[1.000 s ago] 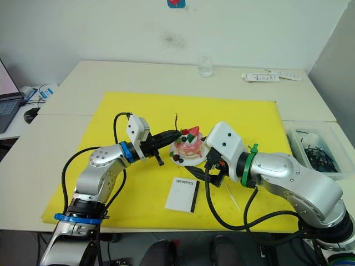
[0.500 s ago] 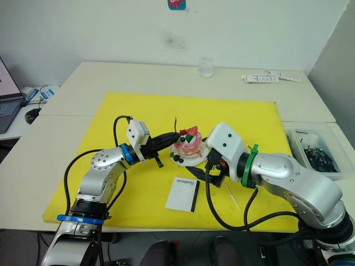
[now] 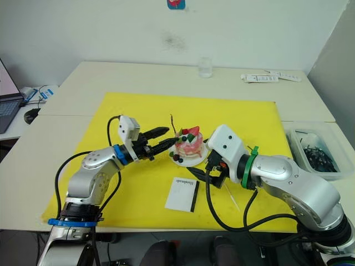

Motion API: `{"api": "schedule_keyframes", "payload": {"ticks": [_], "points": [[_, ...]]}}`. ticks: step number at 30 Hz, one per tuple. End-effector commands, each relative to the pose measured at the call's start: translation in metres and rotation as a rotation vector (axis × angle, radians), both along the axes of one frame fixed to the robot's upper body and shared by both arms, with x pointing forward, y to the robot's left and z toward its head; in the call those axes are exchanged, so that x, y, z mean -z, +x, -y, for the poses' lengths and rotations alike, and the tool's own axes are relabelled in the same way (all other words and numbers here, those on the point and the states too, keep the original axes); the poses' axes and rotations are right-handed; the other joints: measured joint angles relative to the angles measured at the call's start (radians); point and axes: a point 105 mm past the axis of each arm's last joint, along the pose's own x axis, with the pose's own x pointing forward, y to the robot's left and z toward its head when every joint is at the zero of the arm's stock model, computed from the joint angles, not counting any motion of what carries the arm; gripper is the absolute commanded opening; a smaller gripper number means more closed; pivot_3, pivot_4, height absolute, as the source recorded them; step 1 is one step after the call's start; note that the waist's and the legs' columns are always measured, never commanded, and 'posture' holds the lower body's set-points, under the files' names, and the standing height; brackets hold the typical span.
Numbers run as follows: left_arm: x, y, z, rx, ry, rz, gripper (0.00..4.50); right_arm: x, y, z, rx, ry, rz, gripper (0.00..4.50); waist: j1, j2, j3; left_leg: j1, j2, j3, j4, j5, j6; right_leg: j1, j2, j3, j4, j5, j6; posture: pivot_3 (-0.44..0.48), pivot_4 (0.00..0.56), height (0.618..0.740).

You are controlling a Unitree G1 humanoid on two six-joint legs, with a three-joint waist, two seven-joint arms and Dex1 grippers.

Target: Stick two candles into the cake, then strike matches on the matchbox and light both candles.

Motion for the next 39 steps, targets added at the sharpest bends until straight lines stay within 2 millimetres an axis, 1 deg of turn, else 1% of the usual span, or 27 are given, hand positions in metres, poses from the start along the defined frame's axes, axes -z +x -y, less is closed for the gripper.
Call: {"api": "schedule_keyframes", "payload": {"ticks": [1, 5, 8, 9, 11, 14, 16, 18, 20, 22, 25, 27, 29, 34, 37, 39], "points": [[-0.026, -0.005, -0.018, -0.056, 0.018, 0.101, 4.06, -0.011, -0.004, -0.003, -0.014, 0.028, 0.067, 4.5, -0.001, 0.0, 0.0, 0.0, 0.0, 0.0, 0.0, 0.0, 0.0, 0.0, 0.0, 0.0, 0.0, 0.0, 0.0, 0.0, 0.15, 0.74], [-0.036, -0.012, -0.035, -0.079, 0.063, 0.11, 4.06, -0.017, -0.001, 0.0, 0.014, 0.054, 0.101, 4.5, -0.001, 0.0, 0.0, 0.0, 0.0, 0.0, 0.0, 0.0, 0.0, 0.0, 0.0, 0.0, 0.0, 0.0, 0.0, 0.0, 0.15, 0.74], [-0.034, -0.031, -0.038, 0.014, 0.135, 0.05, 4.06, -0.024, -0.003, 0.008, 0.026, 0.069, 0.139, 4.5, -0.001, 0.0, 0.0, 0.0, 0.0, 0.0, 0.0, 0.0, 0.0, 0.0, 0.0, 0.0, 0.0, 0.0, 0.0, 0.0, 0.15, 0.74], [-0.03, -0.043, -0.035, 0.084, 0.168, 0.025, 4.06, -0.025, -0.006, 0.012, 0.035, 0.08, 0.147, 4.5, -0.001, 0.0, 0.0, 0.0, 0.0, 0.0, 0.0, 0.0, 0.0, 0.0, -0.001, 0.0, -0.001, 0.0, 0.0, 0.0, 0.15, 0.74], [-0.018, -0.069, -0.024, 0.245, 0.249, -0.026, 4.06, -0.021, -0.017, 0.019, 0.023, 0.071, 0.152, 4.5, -0.001, 0.0, 0.0, -0.001, 0.0, 0.001, -0.001, 0.0, 0.0, -0.001, -0.001, 0.001, -0.001, 0.0, 0.0, 0.0, 0.15, 0.74], [-0.009, -0.101, -0.004, 0.413, 0.244, -0.11, 4.06, -0.001, -0.028, 0.033, 0.053, 0.009, 0.093, 4.5, 0.004, 0.0, 0.0, -0.001, 0.0, 0.001, -0.002, 0.0, 0.0, 0.0, -0.003, 0.0, -0.002, -0.001, 0.0, 0.0, 0.15, 0.74], [-0.005, -0.117, 0.009, 0.492, 0.231, -0.144, 4.06, 0.013, -0.032, 0.042, 0.097, -0.016, 0.044, 4.5, 0.003, 0.0, 0.0, -0.001, 0.0, 0.0, -0.001, 0.0, 0.0, 0.0, -0.006, -0.001, -0.002, -0.001, 0.0, 0.0, 0.15, 0.74], [-0.003, -0.127, 0.019, 0.541, 0.214, -0.161, 4.06, 0.026, -0.034, 0.051, 0.146, -0.037, 0.007, 4.5, 0.002, 0.0, 0.0, 0.0, 0.0, 0.001, -0.001, 0.0, 0.0, 0.0, -0.006, 0.0, -0.001, -0.001, 0.0, 0.0, 0.15, 0.74], [-0.002, -0.133, 0.029, 0.566, 0.193, -0.168, 4.06, 0.043, -0.039, 0.059, 0.188, -0.062, -0.038, 4.5, 0.002, 0.0, 0.0, 0.002, 0.0, 0.0, 0.0, 0.0, 0.0, 0.001, -0.005, 0.0, 0.0, 0.0, -0.001, 0.0, 0.15, 0.74], [-0.001, -0.133, 0.036, 0.577, 0.185, -0.158, 4.06, 0.059, -0.044, 0.064, 0.244, -0.063, -0.083, 4.5, 0.002, 0.0, 0.0, 0.005, 0.0, 0.0, 0.0, 0.0, 0.001, 0.004, -0.005, 0.0, 0.0, 0.0, -0.001, 0.0, 0.15, 0.74], [-0.001, -0.132, 0.041, 0.577, 0.177, -0.154, 4.06, 0.073, -0.047, 0.069, 0.304, -0.061, -0.111, 4.5, -0.001, 0.0, 0.0, 0.009, -0.001, 0.001, 0.0, 0.0, 0.001, 0.008, -0.005, 0.001, -0.001, 0.0, -0.002, 0.0, 0.15, 0.74], [0.001, -0.131, 0.043, 0.58, 0.176, -0.147, 4.06, 0.088, -0.049, 0.074, 0.354, -0.071, -0.146, 4.5, -0.002, 0.0, 0.0, 0.01, -0.001, 0.001, 0.0, 0.0, 0.001, 0.008, -0.005, 0.002, -0.001, 0.0, -0.002, 0.0, 0.15, 0.74], [0.001, -0.131, 0.044, 0.581, 0.174, -0.144, 4.06, 0.097, -0.05, 0.078, 0.404, -0.061, -0.173, 4.5, -0.001, 0.0, 0.0, 0.01, -0.001, 0.001, 0.0, 0.0, 0.0, 0.008, -0.005, 0.002, -0.001, -0.001, -0.003, 0.0, 0.15, 0.74], [0.003, -0.136, 0.044, 0.604, 0.171, -0.154, 4.06, 0.107, -0.051, 0.081, 0.47, -0.027, -0.207, 4.5, -0.001, 0.0, 0.0, 0.01, -0.001, 0.002, -0.001, 0.0, 0.0, 0.008, -0.005, 0.002, -0.001, -0.001, -0.002, 0.0, 0.15, 0.74], [0.006, -0.141, 0.042, 0.626, 0.185, -0.16, 4.1, 0.112, -0.051, 0.081, 0.483, -0.027, -0.221, 3.9, -0.001, 0.0, 0.0, 0.01, 0.0, 0.001, -0.001, 0.0, 0.0, 0.008, -0.004, 0.002, -0.001, -0.001, -0.003, 0.0, 0.15, 0.74], [0.007, -0.142, 0.042, 0.626, 0.186, -0.158, 4.1, 0.113, -0.053, 0.078, 0.474, -0.022, -0.226, 3.23, 0.0, 0.0, 0.0, 0.01, 0.0, 0.001, -0.001, 0.0, 0.0, 0.008, -0.004, 0.002, -0.001, -0.001, -0.004, 0.0, 0.15, 0.74]]}}
